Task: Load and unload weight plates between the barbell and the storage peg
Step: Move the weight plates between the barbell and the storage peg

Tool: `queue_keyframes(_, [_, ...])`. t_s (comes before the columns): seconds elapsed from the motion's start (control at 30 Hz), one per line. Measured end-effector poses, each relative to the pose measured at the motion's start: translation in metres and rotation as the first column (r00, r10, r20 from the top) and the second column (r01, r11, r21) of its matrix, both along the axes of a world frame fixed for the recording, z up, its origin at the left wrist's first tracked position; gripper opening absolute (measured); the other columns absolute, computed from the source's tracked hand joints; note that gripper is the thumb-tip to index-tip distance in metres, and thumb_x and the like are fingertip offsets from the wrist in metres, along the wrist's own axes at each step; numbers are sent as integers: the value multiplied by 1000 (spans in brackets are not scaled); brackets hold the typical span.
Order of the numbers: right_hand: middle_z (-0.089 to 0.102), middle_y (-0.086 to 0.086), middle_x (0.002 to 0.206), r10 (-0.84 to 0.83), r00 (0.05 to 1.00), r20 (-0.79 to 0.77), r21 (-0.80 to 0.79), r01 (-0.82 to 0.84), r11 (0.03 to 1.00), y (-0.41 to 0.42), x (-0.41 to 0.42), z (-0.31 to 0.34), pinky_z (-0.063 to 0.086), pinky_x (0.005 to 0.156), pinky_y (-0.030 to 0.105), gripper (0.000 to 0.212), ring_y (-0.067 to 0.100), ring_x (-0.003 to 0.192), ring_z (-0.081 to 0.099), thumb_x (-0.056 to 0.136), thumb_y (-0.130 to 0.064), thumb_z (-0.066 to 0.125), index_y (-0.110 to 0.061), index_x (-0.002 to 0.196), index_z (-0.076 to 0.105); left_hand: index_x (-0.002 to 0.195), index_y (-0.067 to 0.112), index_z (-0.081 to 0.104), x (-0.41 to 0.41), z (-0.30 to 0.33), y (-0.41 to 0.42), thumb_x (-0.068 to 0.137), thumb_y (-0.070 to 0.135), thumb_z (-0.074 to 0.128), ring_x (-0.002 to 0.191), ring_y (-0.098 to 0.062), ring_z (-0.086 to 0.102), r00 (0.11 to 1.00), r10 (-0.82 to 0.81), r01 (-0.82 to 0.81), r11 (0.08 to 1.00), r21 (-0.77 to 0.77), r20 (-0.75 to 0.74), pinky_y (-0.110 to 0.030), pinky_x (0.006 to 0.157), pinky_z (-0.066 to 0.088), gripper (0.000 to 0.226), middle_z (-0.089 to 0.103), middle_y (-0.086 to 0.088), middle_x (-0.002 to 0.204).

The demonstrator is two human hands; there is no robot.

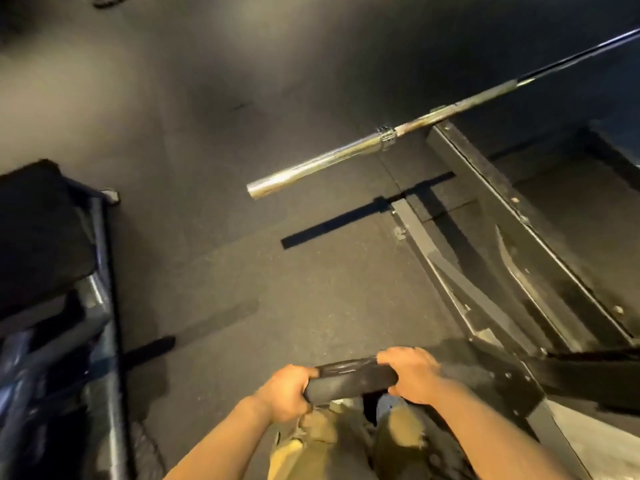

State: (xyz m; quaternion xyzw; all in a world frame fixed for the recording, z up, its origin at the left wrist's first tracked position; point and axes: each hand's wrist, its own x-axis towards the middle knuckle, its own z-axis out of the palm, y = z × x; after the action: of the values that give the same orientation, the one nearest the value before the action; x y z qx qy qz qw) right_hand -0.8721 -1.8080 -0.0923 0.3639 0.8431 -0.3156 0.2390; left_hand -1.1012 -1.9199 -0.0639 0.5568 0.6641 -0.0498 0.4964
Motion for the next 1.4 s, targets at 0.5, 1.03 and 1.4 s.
queue_keyframes(0.5, [62,-10,105,271,961,-57,-110,-276,955,237,-158,-10,50,87,32,34,16,102,60,81,-31,71,-42,109,57,91,11,62,-119,8,177,75,4,60,90,-25,63,964,240,-247,967,-57,-112,-26,60,33,18,67,-13,95])
queue_keyframes(1.03, [61,-2,120,350,935,45,-175,-338,925,337,-315,-18,45,94,36,43,18,112,57,84,-29,68,-27,125,53,106,23,65,-299,-20,304,79,11,63,100,-20,63,991,15,-19,999,-33,-133,-23,74,42,30,69,-1,106])
queue_keyframes(1.4, [55,2,124,55,990,132,-404,3,915,315,-414,-30,49,91,36,37,22,109,58,87,-31,62,-26,123,52,100,36,61,-429,-46,365,91,15,59,109,-8,55,919,-387,378,920,-105,-76,-30,99,44,23,59,10,108])
